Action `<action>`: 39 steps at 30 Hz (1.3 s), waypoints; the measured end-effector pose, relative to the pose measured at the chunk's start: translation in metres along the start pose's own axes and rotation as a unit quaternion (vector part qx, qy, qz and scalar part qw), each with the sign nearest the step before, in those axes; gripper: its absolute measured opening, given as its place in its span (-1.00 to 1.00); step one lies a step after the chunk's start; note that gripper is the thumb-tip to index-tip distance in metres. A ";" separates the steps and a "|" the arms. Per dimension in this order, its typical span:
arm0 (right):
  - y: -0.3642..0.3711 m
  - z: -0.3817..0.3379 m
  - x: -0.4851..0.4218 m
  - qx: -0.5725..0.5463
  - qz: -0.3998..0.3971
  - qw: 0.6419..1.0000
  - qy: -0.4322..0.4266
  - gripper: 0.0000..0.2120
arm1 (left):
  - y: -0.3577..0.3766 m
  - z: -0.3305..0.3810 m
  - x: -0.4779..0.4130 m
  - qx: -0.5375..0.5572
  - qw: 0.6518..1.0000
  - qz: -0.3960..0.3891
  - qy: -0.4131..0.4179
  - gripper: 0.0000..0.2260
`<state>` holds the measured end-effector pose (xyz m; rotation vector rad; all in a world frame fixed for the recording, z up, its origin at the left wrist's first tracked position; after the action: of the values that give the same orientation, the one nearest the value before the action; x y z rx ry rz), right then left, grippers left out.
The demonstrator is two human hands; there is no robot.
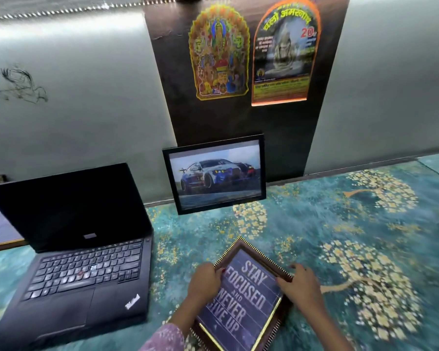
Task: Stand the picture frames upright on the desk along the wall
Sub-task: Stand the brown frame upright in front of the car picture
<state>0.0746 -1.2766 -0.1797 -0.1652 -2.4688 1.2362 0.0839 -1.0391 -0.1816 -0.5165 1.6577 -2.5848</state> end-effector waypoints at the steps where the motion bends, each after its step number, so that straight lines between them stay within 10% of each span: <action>1: -0.002 0.000 0.000 -0.052 0.015 0.998 0.009 -0.44 | -0.006 0.004 -0.001 0.020 0.999 0.022 0.014 -0.67; 6: -0.020 -0.013 -0.010 -0.360 0.005 0.932 0.046 -0.28 | -0.049 0.034 -0.016 0.234 0.966 0.072 0.080 -0.84; 11: -0.044 -0.057 -0.021 -0.435 -0.052 0.897 -0.063 -0.61 | -0.063 0.045 -0.025 0.563 0.826 -0.009 0.032 -0.92; 18: -0.042 -0.068 -0.052 -0.455 -0.008 0.886 -0.087 -0.83 | -0.044 0.030 -0.038 0.607 0.757 -0.240 -0.031 -0.07; 21: -0.039 -0.077 -0.048 -0.454 -0.028 0.883 -0.116 -0.80 | -0.032 0.018 -0.036 0.598 0.721 -0.330 -0.118 -0.10; 29: -0.032 -0.084 -0.044 -0.497 -0.071 0.854 -0.137 -0.87 | -0.023 0.017 -0.029 0.487 0.770 -0.382 -0.154 -0.44; 33: -0.032 -0.078 -0.044 -0.510 -0.090 0.844 -0.142 -0.28 | -0.025 0.021 -0.038 0.477 0.785 -0.354 -0.175 -0.64; 39: -0.032 -0.078 -0.043 -0.522 -0.096 0.835 -0.146 -0.24 | -0.016 0.022 -0.043 0.500 0.782 -0.333 -0.168 -0.50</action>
<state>0.1457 -1.2492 -0.1238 0.0041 -3.0473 -0.3076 0.1333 -1.0429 -0.1702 -1.4682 -0.1876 -2.9819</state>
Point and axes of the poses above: each hand's wrist, its own x-axis away from the middle knuckle, its own y-axis out of the palm, z = x × y, the point moved 4 cm from there along -x, towards the middle knuckle, and after that the axes turned 5 degrees about z, right-handed, at the moved point
